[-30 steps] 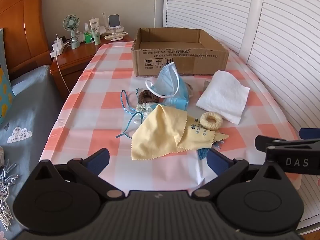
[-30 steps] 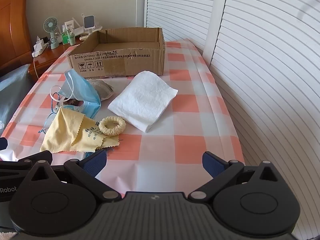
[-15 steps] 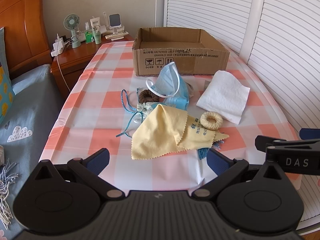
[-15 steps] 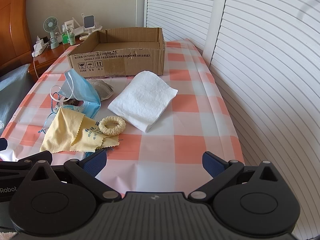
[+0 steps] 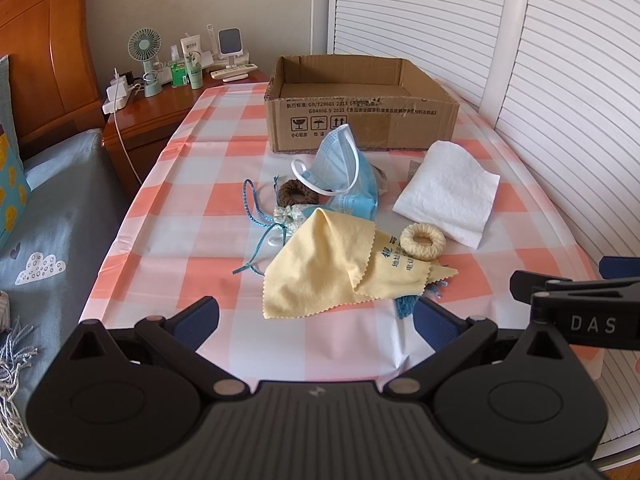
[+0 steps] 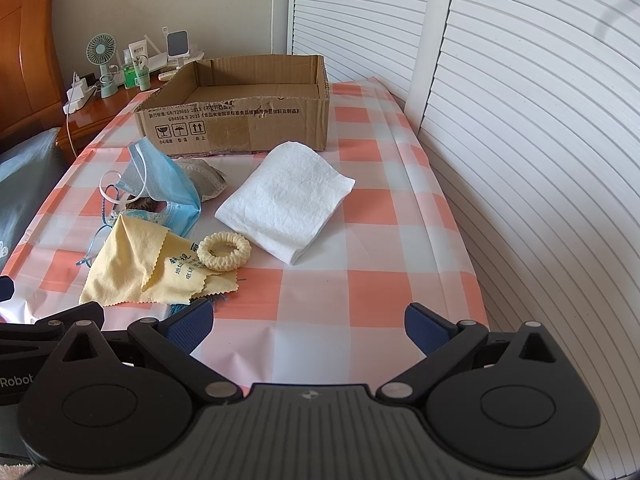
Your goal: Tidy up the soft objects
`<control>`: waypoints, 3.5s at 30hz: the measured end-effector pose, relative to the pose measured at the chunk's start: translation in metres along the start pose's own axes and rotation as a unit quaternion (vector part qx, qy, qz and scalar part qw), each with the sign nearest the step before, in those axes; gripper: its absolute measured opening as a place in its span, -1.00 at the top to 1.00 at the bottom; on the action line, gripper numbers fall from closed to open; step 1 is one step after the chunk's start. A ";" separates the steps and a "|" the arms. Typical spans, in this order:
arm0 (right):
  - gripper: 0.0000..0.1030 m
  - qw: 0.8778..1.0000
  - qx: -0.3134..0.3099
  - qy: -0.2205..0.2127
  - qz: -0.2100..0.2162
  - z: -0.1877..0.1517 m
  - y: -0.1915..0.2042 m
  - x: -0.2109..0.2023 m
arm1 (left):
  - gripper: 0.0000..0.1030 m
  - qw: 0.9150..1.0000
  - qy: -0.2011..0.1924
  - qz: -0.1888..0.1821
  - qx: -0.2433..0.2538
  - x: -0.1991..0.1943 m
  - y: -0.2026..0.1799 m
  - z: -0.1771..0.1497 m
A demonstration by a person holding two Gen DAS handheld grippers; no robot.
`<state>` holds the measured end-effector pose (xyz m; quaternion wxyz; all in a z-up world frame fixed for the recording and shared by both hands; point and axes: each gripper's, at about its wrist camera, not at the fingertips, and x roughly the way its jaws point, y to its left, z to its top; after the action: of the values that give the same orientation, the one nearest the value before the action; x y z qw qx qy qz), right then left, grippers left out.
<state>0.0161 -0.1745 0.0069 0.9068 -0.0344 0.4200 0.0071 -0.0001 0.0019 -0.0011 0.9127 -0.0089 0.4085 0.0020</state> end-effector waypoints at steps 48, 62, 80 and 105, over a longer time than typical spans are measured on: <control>-1.00 0.999 -0.026 -0.020 0.044 0.012 -0.012 0.015 | -0.99 0.997 -0.010 -0.016 0.077 0.023 0.004 0.011; -1.00 0.999 -0.015 0.005 0.053 0.005 -0.038 0.055 | -0.99 0.990 0.066 -0.081 0.094 0.080 0.014 0.000; -1.00 0.994 -0.059 0.010 0.088 -0.003 -0.031 0.090 | -0.99 0.988 0.053 -0.101 0.100 0.095 0.015 0.009; -1.00 0.994 -0.070 -0.012 0.084 -0.005 -0.028 0.097 | -0.67 0.990 0.029 -0.101 0.090 0.104 -0.008 0.026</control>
<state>0.0758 -0.2045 -0.0684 0.9033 -0.0625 0.4091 0.1135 0.0884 -0.0055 -0.0610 0.8930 0.0317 0.4306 -0.1270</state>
